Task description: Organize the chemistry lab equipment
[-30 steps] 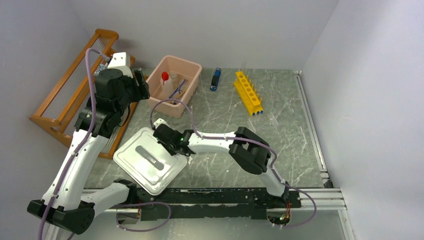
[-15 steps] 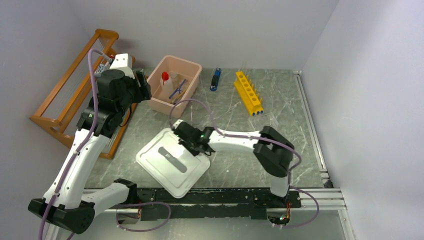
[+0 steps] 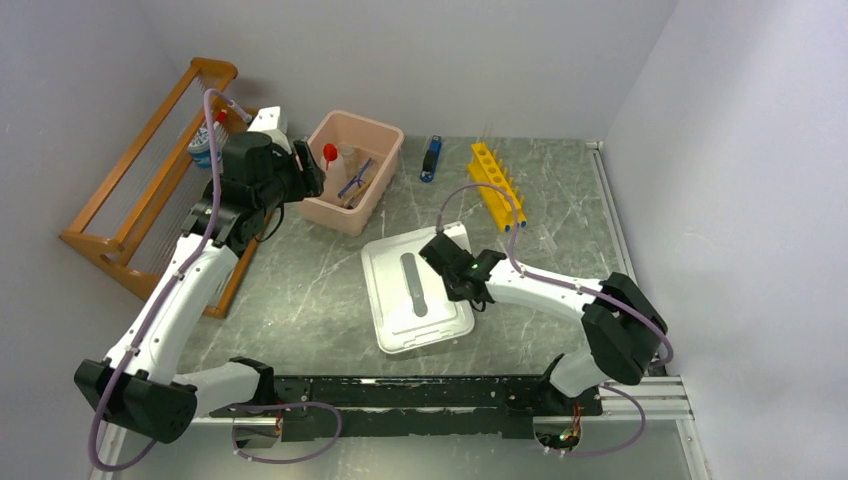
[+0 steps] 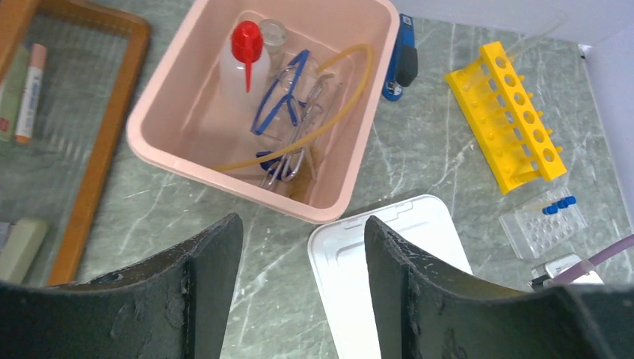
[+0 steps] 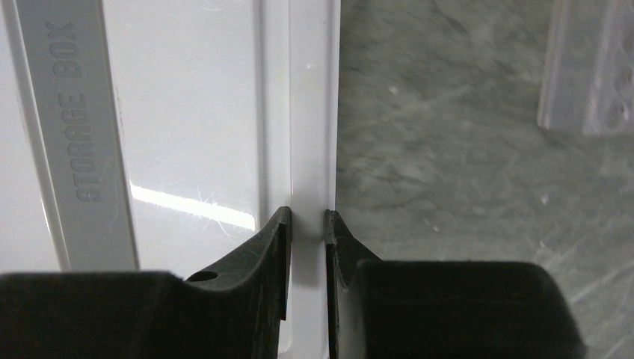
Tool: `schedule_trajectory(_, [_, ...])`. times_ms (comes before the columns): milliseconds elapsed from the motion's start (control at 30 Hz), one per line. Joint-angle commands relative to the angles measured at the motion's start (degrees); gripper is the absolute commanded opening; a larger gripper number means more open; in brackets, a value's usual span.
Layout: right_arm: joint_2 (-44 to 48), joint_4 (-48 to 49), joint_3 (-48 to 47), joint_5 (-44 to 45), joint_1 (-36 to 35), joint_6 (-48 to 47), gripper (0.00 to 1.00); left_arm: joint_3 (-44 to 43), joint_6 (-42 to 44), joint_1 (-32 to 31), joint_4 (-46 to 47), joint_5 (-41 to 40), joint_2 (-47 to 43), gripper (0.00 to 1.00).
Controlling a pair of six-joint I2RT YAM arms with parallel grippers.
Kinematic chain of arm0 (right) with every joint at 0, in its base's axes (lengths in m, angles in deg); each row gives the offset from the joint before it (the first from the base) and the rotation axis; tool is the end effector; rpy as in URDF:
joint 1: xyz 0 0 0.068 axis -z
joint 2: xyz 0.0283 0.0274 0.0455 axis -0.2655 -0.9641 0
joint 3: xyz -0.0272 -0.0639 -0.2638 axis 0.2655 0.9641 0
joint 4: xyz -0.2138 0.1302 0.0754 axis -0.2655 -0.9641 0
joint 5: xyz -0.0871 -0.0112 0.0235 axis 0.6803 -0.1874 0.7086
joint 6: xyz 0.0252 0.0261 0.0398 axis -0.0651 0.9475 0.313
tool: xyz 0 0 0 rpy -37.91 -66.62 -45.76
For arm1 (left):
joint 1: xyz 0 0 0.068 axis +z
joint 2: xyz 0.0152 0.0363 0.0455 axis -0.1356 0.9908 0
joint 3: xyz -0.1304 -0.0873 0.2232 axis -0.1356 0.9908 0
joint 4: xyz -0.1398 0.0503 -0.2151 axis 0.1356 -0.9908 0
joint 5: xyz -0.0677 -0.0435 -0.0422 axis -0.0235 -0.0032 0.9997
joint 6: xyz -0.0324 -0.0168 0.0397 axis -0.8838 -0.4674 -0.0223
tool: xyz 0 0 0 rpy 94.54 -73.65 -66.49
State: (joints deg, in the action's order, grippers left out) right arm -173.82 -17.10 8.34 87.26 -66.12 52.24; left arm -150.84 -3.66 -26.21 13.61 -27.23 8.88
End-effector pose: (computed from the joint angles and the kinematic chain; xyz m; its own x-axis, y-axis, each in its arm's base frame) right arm 0.1915 0.2116 0.1965 -0.7713 -0.3230 -0.5484 -0.2971 0.9447 -0.1386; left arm 0.2404 -0.0754 0.4012 -0.4198 -0.2252 -0.8792 0.0620 0.9593 -0.2753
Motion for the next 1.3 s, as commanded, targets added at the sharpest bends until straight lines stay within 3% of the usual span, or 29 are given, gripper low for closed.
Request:
schedule_trajectory(0, [1.6, -2.0, 2.7, 3.1, 1.5, 9.7, 0.0, 0.1, -2.4, 0.3, 4.1, 5.3, 1.7, 0.64])
schedule_trajectory(233, [-0.4, -0.8, 0.2, 0.6, 3.8, 10.6, 0.34, -0.1, -3.3, 0.3, 5.3, 7.6, 3.4, 0.64])
schedule_trajectory(400, [-3.6, 0.6, -3.0, 0.0, 7.4, 6.8, 0.4, -0.1, -3.4, 0.3, 5.3, 7.6, 3.8, 0.64])
schedule_trajectory(667, [-9.0, 5.0, -4.4, -7.5, 10.9, -1.5, 0.35, 0.6, -3.6, 0.3, 5.6, 9.5, 3.9, 0.64])
schedule_trajectory(1000, [-11.8, 6.1, -4.1, -9.7, 12.5, -2.4, 0.35, 2.0, -4.7, 0.3, 5.5, 12.8, 4.3, 0.64])
schedule_trajectory(1067, [-12.5, 6.6, -3.6, -10.7, 13.1, -2.5, 0.3, 3.0, -5.1, 0.3, 5.1, 14.3, 3.8, 0.64])
schedule_trajectory(1267, [-12.7, 10.3, -0.7, -11.1, 14.2, -2.2, 0.0, 7.2, -3.7, -1.1, 6.0, 23.0, 2.2, 0.67])
